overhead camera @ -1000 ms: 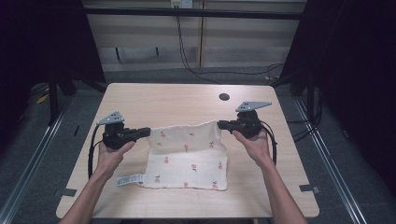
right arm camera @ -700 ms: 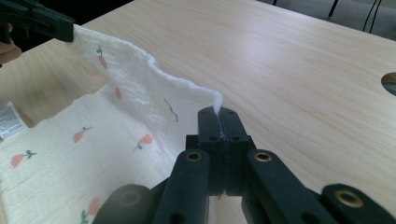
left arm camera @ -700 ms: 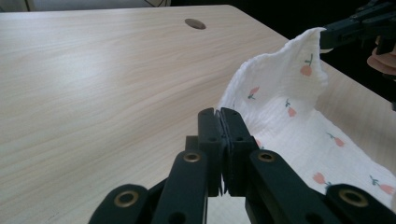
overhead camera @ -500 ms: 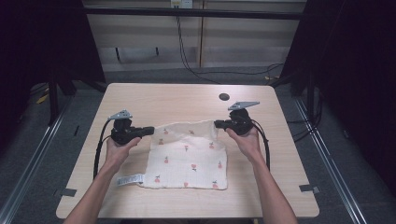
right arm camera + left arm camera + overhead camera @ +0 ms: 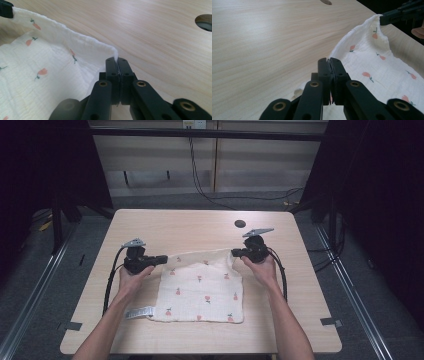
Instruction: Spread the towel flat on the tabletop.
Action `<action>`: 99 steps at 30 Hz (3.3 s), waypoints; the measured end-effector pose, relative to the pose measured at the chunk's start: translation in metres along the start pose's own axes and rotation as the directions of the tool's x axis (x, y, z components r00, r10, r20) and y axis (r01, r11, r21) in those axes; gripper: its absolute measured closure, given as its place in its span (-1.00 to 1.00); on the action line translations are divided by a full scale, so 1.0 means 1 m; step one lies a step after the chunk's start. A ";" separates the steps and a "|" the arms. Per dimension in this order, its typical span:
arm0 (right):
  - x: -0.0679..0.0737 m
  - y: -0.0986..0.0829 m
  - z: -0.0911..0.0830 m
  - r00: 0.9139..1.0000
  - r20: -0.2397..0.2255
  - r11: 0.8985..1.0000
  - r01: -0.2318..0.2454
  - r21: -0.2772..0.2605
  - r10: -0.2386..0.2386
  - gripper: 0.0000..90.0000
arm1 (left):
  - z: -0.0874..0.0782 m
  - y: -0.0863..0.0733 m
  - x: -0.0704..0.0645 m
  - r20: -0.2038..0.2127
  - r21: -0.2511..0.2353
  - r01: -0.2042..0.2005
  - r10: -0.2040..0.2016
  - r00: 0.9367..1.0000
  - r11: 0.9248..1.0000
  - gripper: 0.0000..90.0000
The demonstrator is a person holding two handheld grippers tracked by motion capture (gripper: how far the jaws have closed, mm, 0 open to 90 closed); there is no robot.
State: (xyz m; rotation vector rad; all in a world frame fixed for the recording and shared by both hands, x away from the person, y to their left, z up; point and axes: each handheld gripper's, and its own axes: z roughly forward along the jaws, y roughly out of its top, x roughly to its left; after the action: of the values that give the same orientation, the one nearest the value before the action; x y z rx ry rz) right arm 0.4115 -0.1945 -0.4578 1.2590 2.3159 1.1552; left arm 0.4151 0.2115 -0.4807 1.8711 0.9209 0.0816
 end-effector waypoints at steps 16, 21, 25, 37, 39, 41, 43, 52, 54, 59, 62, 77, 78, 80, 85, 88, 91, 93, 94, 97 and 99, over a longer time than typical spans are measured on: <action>-0.008 0.000 -0.015 0.998 0.063 1.000 0.006 0.006 -0.006 0.55 | -0.016 0.003 -0.004 -0.036 -0.008 -0.001 0.001 0.999 1.000 0.53; 0.005 -0.011 -0.030 1.000 -0.002 1.000 -0.003 -0.025 0.003 0.39 | -0.027 0.003 -0.009 -0.002 -0.026 0.014 -0.014 1.000 1.000 0.60; 0.020 -0.024 -0.046 0.998 -0.047 0.999 0.034 -0.005 -0.034 0.33 | -0.038 0.000 -0.019 0.025 -0.003 -0.009 0.009 1.000 1.000 0.69; 0.070 -0.074 -0.075 0.981 -0.161 0.992 0.113 0.047 -0.105 0.42 | -0.072 -0.031 -0.058 0.073 0.079 -0.094 0.088 0.993 0.992 0.52; 0.079 -0.084 -0.076 0.978 -0.183 0.991 0.119 0.068 -0.105 0.42 | -0.076 -0.038 -0.065 0.081 0.094 -0.101 0.094 0.992 0.990 0.51; 0.083 -0.089 -0.076 0.975 -0.196 0.989 0.121 0.082 -0.103 0.42 | -0.080 -0.044 -0.071 0.086 0.115 -0.112 0.103 0.991 0.987 0.53; 0.092 -0.100 -0.076 0.972 -0.209 0.986 0.132 0.104 -0.108 0.41 | -0.084 -0.050 -0.077 0.087 0.127 -0.124 0.114 0.990 0.984 0.53; 0.106 -0.127 -0.071 0.970 -0.165 0.970 0.200 0.139 -0.177 0.24 | -0.076 -0.069 -0.085 0.111 0.182 -0.148 0.130 0.985 0.972 0.44; 0.108 -0.129 -0.071 0.967 -0.156 0.966 0.222 0.135 -0.200 0.25 | -0.075 -0.070 -0.085 0.107 0.187 -0.153 0.135 0.985 0.970 0.40; 0.114 -0.132 -0.072 0.971 -0.110 0.966 0.227 0.125 -0.214 0.48 | -0.072 -0.074 -0.084 0.122 0.206 -0.167 0.144 0.982 0.964 0.35; 0.113 -0.132 -0.072 0.973 -0.098 0.967 0.220 0.126 -0.209 0.69 | -0.068 -0.078 -0.085 0.129 0.235 -0.182 0.154 0.979 0.955 0.32; 0.101 -0.133 -0.076 0.982 -0.119 0.976 0.164 0.143 -0.147 0.94 | -0.059 -0.095 -0.099 0.165 0.300 -0.282 0.242 0.956 0.911 0.38; 0.101 -0.133 -0.077 0.982 -0.120 0.976 0.166 0.145 -0.149 0.94 | -0.059 -0.095 -0.100 0.165 0.300 -0.292 0.252 0.954 0.908 0.44; 0.100 -0.134 -0.078 0.982 -0.125 0.976 0.159 0.149 -0.142 0.94 | -0.058 -0.097 -0.102 0.161 0.298 -0.321 0.284 0.945 0.899 0.73; 0.100 -0.135 -0.081 0.981 -0.147 0.977 0.150 0.154 -0.127 0.96 | -0.059 -0.096 -0.101 0.179 0.317 -0.296 0.249 0.952 0.901 0.96; 0.100 -0.136 -0.083 0.979 -0.152 0.975 0.158 0.157 -0.134 0.96 | -0.060 -0.097 -0.103 0.199 0.323 -0.297 0.242 0.950 0.899 0.96; 0.104 -0.139 -0.088 0.978 -0.168 0.974 0.153 0.165 -0.125 0.97 | -0.062 -0.098 -0.108 0.227 0.319 -0.293 0.228 0.947 0.901 0.97; 0.106 -0.141 -0.091 0.976 -0.171 0.973 0.161 0.166 -0.133 0.97 | -0.064 -0.099 -0.111 0.253 0.334 -0.298 0.220 0.942 0.894 0.97; 0.109 -0.145 -0.094 0.977 -0.167 0.973 0.163 0.165 -0.135 0.97 | -0.064 -0.099 -0.113 0.270 0.333 -0.287 0.201 0.942 0.898 0.97; 0.111 -0.148 -0.099 0.980 -0.163 0.978 0.139 0.158 -0.114 0.97 | -0.069 -0.100 -0.116 0.284 0.320 -0.278 0.188 0.940 0.906 0.97; 0.111 -0.149 -0.100 0.981 -0.160 0.977 0.135 0.165 -0.108 0.97 | -0.069 -0.100 -0.116 0.282 0.323 -0.283 0.194 0.940 0.903 0.97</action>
State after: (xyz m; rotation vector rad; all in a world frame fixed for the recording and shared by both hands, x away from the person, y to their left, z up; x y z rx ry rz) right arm 0.2029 -0.2039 -0.4889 1.0995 2.6157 1.0592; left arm 0.2467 0.2115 -0.4887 2.2705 0.5544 -0.1777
